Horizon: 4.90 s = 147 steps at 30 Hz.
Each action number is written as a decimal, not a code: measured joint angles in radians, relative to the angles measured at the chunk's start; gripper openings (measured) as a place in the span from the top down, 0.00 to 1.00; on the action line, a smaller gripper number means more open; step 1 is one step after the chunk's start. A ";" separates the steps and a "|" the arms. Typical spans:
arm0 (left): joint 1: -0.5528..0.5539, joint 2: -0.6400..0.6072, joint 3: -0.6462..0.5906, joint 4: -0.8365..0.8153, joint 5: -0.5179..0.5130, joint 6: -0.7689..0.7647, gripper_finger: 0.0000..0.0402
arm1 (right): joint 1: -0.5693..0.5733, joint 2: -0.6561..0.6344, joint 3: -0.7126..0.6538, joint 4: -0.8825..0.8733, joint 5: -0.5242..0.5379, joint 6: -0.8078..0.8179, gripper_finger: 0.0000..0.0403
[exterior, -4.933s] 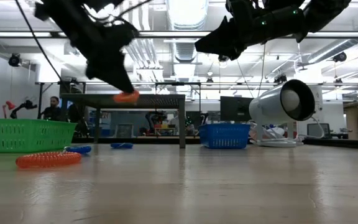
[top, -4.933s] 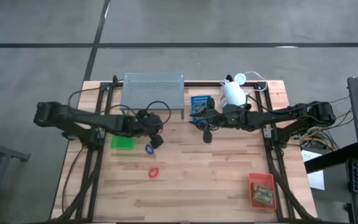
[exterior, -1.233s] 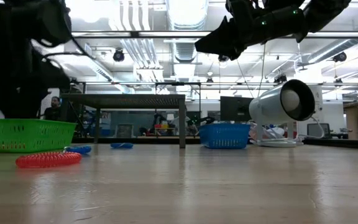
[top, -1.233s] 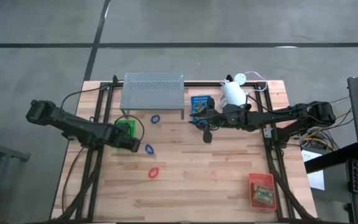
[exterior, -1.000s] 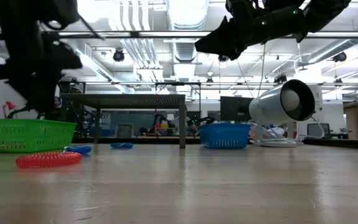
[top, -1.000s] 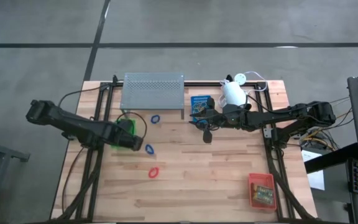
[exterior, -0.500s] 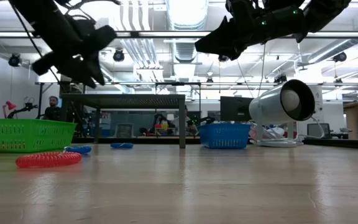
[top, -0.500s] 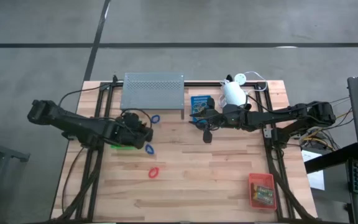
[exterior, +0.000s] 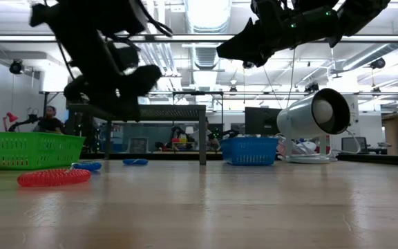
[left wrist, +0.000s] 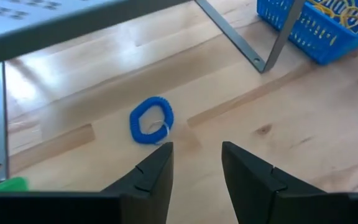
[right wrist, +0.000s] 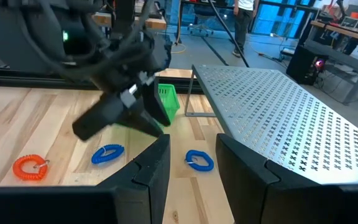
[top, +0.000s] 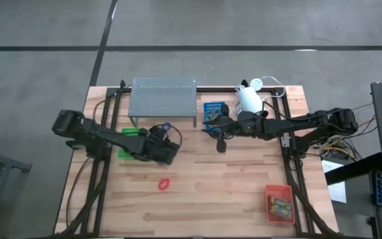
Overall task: Pick & Place Office Desk Supplies
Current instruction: Put the blue spring keychain into the green bin
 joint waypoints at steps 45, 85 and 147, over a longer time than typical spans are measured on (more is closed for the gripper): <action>0.137 0.267 0.051 0.102 0.054 0.202 0.65 | 0.000 0.000 0.000 0.000 0.000 0.000 0.68; 0.179 0.270 -0.058 0.259 0.040 0.325 0.71 | 0.000 0.000 0.000 0.000 0.000 0.000 0.68; 0.190 0.267 -0.011 0.160 -0.116 0.056 0.71 | 0.000 0.000 0.000 0.000 0.000 0.000 0.68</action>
